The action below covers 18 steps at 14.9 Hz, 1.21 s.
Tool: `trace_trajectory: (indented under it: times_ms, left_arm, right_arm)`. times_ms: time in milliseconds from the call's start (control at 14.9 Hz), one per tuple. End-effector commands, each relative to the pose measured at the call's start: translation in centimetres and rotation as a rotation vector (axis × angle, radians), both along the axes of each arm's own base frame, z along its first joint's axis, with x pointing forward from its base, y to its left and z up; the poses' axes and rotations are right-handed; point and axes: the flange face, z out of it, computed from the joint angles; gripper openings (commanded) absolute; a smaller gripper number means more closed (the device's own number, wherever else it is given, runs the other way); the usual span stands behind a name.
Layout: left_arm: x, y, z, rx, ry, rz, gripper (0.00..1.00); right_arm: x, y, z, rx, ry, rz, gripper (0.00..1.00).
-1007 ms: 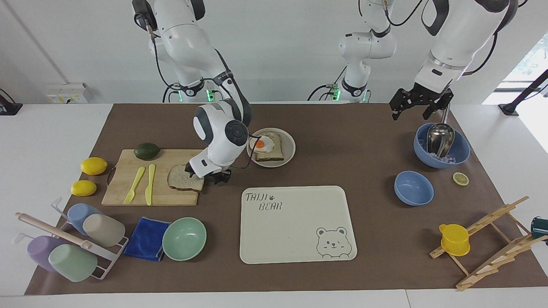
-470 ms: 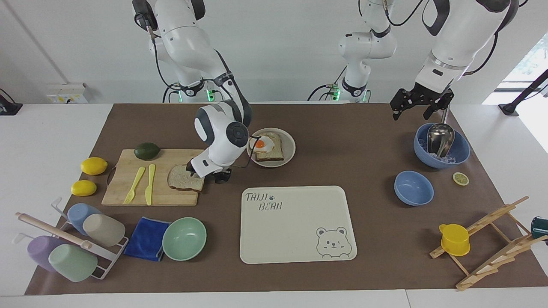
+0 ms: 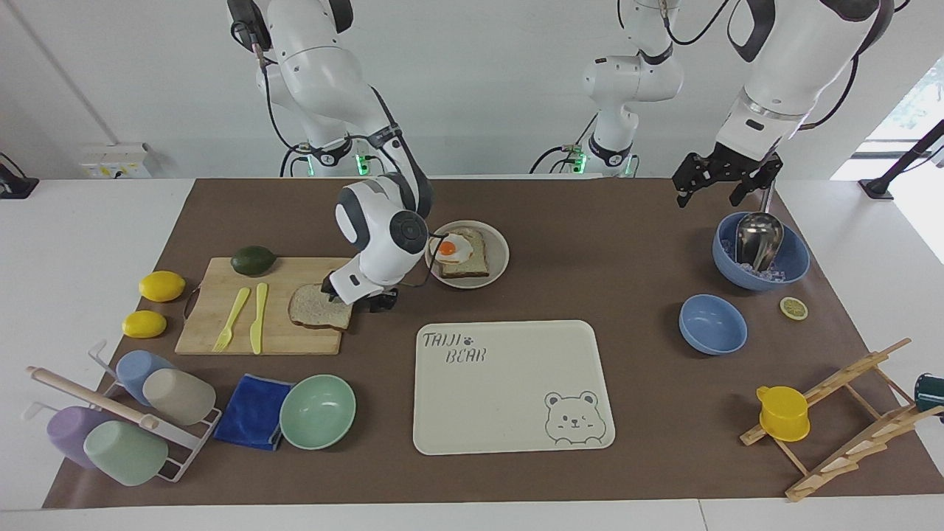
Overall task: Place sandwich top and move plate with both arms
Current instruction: 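Grasp the bread slice with the right gripper and carry it toward the plate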
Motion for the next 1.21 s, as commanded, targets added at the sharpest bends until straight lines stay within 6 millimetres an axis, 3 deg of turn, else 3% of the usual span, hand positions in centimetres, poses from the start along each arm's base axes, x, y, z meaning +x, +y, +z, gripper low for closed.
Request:
trace_trajectory:
  times_ms: [0, 201, 470, 604, 873, 1142]
  left_arm:
    - [-0.2, 0.6, 0.2, 0.012, -0.006, 0.008, 1.0]
    - [-0.2, 0.5, 0.2, 0.012, -0.006, 0.007, 1.0]
    - [-0.2, 0.5, 0.2, 0.012, -0.006, 0.007, 1.0]
    - [-0.2, 0.5, 0.2, 0.012, -0.008, 0.007, 1.0]
    - [-0.2, 0.5, 0.2, 0.012, -0.008, 0.007, 1.0]
    - [-0.2, 0.5, 0.2, 0.012, -0.009, 0.007, 1.0]
  right_arm:
    - [-0.8, -0.4, 0.3, -0.015, -0.017, 0.005, 0.7]
    - [-1.1, -0.4, 0.3, -0.019, -0.013, 0.008, 0.61]
    - [-1.3, -0.6, 0.2, -0.029, 0.003, 0.012, 0.0]
    - [-1.4, -0.3, 0.5, -0.044, 0.018, 0.012, 0.0]
    - [-1.2, 2.9, 2.9, -0.061, 0.033, 0.037, 0.0]
    - [-2.6, 9.7, 6.7, -0.091, 0.051, 0.096, 0.0]
